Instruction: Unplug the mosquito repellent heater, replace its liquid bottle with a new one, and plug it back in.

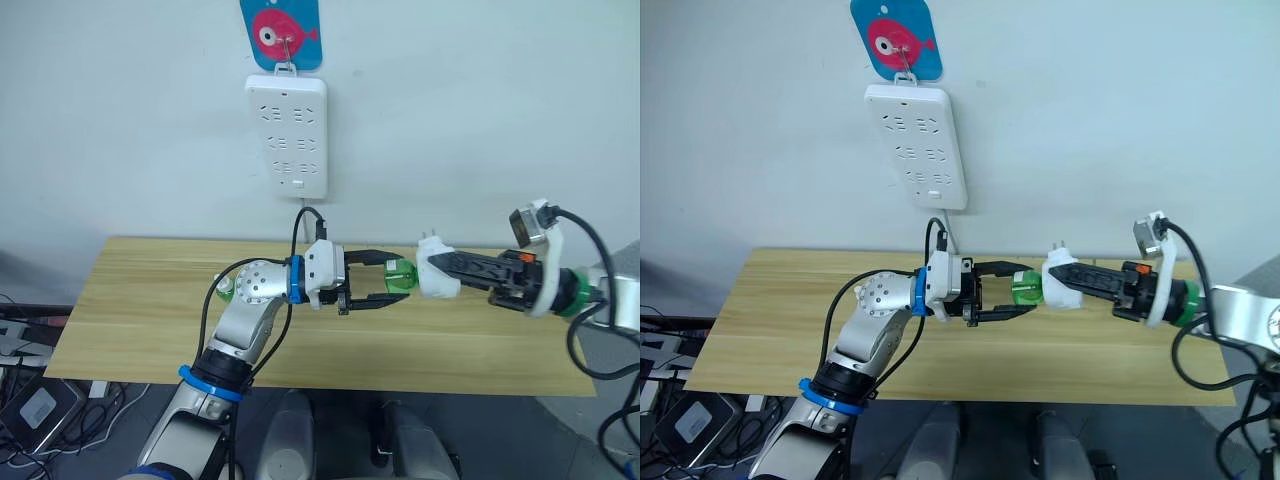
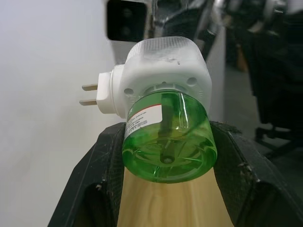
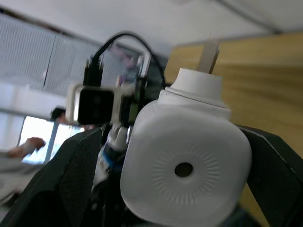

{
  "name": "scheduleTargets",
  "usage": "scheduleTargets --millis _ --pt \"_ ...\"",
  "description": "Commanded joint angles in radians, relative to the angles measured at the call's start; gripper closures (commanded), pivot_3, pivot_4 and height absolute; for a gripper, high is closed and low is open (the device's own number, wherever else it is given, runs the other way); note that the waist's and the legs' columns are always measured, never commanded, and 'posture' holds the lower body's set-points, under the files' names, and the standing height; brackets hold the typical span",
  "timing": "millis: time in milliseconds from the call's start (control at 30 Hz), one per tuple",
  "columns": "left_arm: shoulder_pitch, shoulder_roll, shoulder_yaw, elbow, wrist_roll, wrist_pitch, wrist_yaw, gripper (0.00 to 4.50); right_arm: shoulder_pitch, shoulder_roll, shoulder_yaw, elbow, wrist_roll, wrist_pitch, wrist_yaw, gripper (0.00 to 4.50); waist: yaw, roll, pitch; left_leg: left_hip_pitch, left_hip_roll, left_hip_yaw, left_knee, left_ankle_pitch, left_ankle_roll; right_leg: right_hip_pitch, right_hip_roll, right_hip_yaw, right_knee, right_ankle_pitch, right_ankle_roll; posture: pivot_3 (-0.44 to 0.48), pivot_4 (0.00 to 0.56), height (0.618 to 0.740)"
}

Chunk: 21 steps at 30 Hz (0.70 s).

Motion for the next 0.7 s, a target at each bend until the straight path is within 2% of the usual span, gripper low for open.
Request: scheduleTargets --millis 33,167,300,700 --pt "0.001 -0.001 0.002 -0.007 -0.019 -0.031 -0.025 2.22 -0.033 -0.082 0.030 0.027 0.026 0.078 0.146 0.01 0.003 0.000 0.000 0.000 0.000 0.000 0.000 0.000 0.000 0.000 0.000 0.000 0.000 0.000 0.000 0.314 0.277 0.740" --pt "0.007 -0.007 -0.003 -0.014 -0.014 -0.042 -0.023 2.22 -0.060 -0.114 0.080 0.052 0.026 0.084 0.184 0.01 0.009 -0.001 0.001 0.000 0.000 0.000 0.000 0.000 0.000 0.000 0.000 0.000 0.000 0.000 0.000 0.321 0.280 0.740" --pt "-0.002 -0.020 -0.010 -0.012 0.007 -0.069 -0.004 2.22 -0.083 -0.096 0.121 0.059 0.026 0.071 0.179 0.01 0.021 -0.001 0.001 0.000 0.000 0.000 0.001 0.000 0.000 0.000 0.000 0.000 0.000 0.000 0.000 0.326 0.285 0.740" --pt "0.004 -0.016 -0.020 -0.014 0.016 -0.077 -0.005 2.22 -0.116 -0.057 0.132 0.096 0.026 0.059 0.135 0.01 0.053 -0.003 0.003 0.000 0.000 0.000 0.001 0.000 0.000 0.000 0.000 0.000 0.000 0.003 -0.004 0.324 0.292 0.740"
